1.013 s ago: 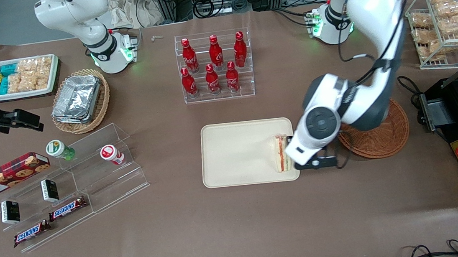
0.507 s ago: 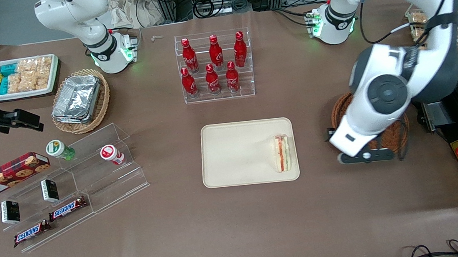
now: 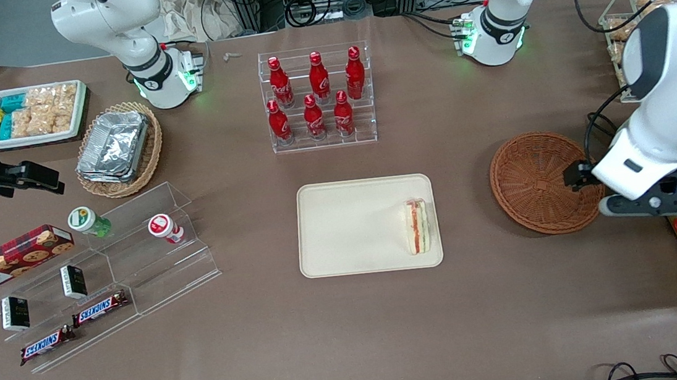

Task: Place sandwich from basket to tray

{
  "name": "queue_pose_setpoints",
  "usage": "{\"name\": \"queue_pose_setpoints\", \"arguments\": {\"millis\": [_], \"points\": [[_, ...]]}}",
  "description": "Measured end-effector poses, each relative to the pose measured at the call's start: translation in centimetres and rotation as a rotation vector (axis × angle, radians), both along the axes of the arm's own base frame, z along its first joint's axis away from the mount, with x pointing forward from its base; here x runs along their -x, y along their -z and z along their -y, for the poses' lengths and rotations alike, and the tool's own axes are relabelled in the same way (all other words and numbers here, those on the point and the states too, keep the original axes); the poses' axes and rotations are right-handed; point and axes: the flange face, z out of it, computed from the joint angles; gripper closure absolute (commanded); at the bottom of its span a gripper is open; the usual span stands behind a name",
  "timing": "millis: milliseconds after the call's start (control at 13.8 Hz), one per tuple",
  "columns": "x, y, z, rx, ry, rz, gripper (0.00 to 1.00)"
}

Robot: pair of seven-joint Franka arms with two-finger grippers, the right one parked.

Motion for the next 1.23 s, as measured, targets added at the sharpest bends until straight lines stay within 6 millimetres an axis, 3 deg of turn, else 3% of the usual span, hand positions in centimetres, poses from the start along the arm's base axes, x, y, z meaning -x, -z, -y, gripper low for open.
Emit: {"name": "queue_pose_setpoints", "arguments": {"millis": [289,868,1230], "points": [[-0.1,-1.7,-2.3,0.024,-0.047,0.003,0.00],[0.2,-1.9,-3.1,0.017,-0.075,-0.029,0.00],[0.0,-2.5,-6.5,0.049,-0.137,-0.020,0.00]]}}
